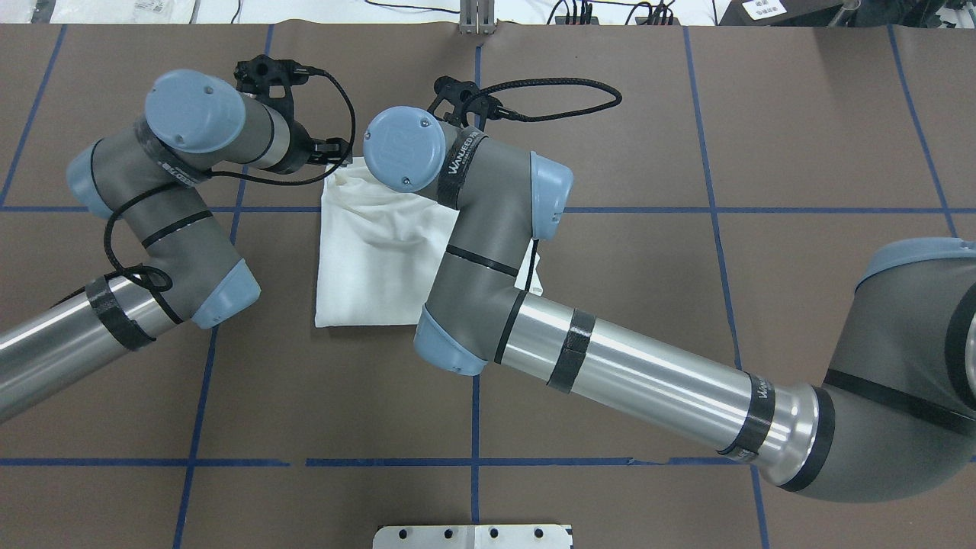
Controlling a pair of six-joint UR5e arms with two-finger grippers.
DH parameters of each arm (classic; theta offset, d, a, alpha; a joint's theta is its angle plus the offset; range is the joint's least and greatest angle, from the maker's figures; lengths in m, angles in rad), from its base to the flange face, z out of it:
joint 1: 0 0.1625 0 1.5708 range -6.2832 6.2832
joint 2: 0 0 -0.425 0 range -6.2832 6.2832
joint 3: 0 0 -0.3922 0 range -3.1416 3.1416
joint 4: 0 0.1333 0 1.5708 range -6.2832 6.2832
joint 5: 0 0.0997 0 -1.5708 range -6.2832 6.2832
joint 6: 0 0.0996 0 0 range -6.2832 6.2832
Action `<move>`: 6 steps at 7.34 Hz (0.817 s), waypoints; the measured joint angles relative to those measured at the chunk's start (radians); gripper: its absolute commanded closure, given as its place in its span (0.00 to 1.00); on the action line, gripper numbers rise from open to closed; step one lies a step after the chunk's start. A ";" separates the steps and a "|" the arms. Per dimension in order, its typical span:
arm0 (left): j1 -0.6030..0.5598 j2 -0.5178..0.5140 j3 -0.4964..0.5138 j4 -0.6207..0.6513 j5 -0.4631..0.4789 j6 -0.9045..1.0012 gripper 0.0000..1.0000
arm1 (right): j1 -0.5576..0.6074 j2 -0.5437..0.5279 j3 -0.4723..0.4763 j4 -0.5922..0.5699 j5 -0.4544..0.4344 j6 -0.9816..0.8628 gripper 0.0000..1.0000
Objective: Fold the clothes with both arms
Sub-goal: 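Lay the folded edge down and open both grippers, then raise both grippers away from the folded shirt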
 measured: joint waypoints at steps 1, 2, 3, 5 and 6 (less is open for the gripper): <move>-0.029 0.014 0.000 -0.003 -0.038 0.061 0.00 | -0.022 -0.002 -0.001 0.000 -0.006 -0.001 0.00; -0.046 0.026 0.000 -0.005 -0.056 0.099 0.00 | -0.047 -0.005 -0.009 0.000 -0.018 -0.001 0.00; -0.055 0.031 -0.001 -0.005 -0.063 0.117 0.00 | -0.064 -0.006 -0.033 0.001 -0.039 -0.004 0.00; -0.059 0.034 -0.002 -0.005 -0.066 0.125 0.00 | -0.061 -0.006 -0.097 0.001 -0.080 -0.050 0.00; -0.059 0.035 -0.002 -0.005 -0.067 0.126 0.00 | -0.040 -0.006 -0.131 0.002 -0.088 -0.083 0.00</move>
